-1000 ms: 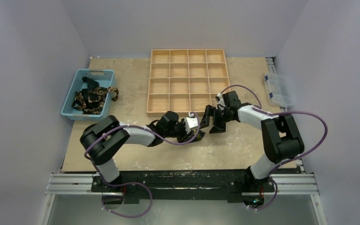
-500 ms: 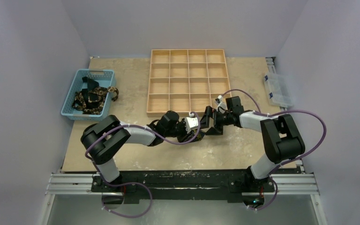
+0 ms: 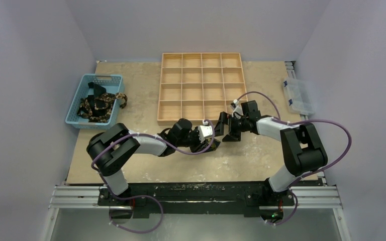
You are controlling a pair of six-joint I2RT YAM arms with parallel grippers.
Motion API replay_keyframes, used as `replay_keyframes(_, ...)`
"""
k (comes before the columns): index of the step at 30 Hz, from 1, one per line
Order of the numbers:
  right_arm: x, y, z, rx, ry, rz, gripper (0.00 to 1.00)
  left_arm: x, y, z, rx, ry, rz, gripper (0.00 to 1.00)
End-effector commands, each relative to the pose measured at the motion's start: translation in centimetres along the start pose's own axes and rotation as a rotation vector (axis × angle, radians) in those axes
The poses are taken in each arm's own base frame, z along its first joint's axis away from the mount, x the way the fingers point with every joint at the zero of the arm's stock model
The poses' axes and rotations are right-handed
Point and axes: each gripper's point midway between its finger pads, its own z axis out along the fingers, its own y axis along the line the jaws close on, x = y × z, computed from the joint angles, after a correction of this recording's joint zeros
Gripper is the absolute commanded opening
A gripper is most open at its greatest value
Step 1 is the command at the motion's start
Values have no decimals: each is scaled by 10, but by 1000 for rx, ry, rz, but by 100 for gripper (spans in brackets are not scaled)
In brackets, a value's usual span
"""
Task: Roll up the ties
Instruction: Roll the tie at the center of the board.
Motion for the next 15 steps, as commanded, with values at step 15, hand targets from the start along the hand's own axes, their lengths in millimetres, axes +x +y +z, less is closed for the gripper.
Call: replay_keyframes(15, 35, 23, 5, -270, 102, 29, 72, 74, -17, -7, 46, 240, -73, 0)
